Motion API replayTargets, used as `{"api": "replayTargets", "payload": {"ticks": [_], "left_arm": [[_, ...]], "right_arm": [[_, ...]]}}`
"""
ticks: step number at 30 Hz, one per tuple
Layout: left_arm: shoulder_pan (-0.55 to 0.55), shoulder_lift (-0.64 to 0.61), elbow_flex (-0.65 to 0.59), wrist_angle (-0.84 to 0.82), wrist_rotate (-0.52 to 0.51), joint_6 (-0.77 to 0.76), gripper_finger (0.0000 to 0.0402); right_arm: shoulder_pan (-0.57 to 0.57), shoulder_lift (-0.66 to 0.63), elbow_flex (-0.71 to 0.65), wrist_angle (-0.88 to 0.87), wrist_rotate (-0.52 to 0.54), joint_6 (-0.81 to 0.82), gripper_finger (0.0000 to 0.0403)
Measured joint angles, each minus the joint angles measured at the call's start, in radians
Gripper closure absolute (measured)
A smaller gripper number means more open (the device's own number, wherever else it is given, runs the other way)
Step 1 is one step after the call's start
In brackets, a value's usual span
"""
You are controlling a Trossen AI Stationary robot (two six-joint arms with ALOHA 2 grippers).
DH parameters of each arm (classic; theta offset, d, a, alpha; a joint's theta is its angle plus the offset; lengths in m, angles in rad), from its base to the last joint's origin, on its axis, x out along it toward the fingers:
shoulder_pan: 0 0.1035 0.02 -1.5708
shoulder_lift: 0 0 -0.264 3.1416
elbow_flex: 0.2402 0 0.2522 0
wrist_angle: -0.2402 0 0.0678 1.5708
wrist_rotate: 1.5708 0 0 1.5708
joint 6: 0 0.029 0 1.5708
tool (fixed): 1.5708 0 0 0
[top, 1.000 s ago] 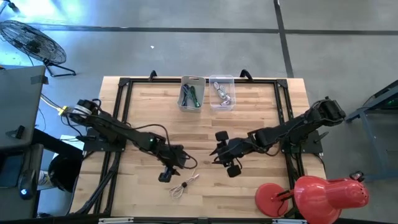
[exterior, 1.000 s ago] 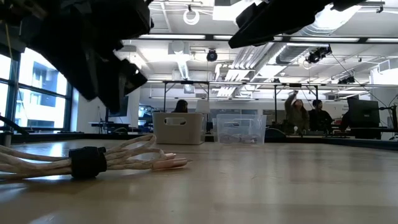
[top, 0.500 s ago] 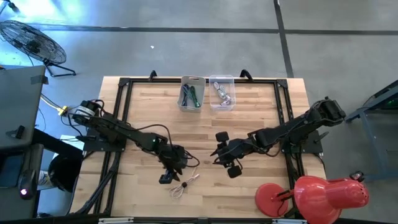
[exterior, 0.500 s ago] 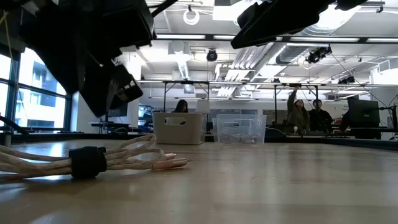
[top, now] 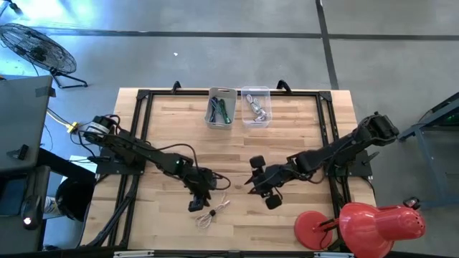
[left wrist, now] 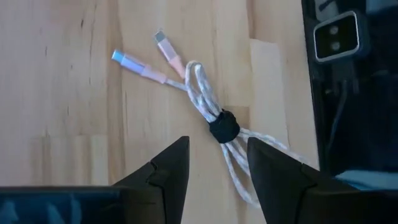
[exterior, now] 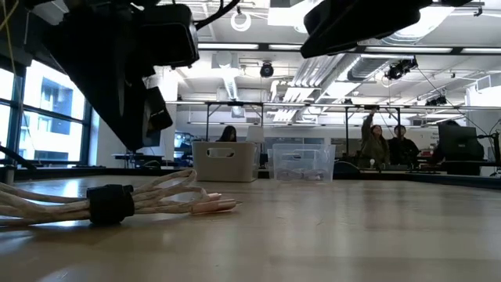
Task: Pick & Place USB Port
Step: Put the pink and gray charger cable into the gray bin
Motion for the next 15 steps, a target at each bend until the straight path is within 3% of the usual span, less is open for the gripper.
{"api": "replayTargets", "payload": {"ticks": [9,15], "left_arm": [[-0.078,0.000,0.008,0.096,0.007,-0.249,0.0243],[-0.130,-0.002,0.058,0.103,-0.055,-0.344,0.0243]], "right_arm": [[0.056,0.000,0.000,-0.026,0.051,-0.004,0.0254],[0.090,0.000,0.000,-0.030,0.073,-0.002,0.0254]]}}
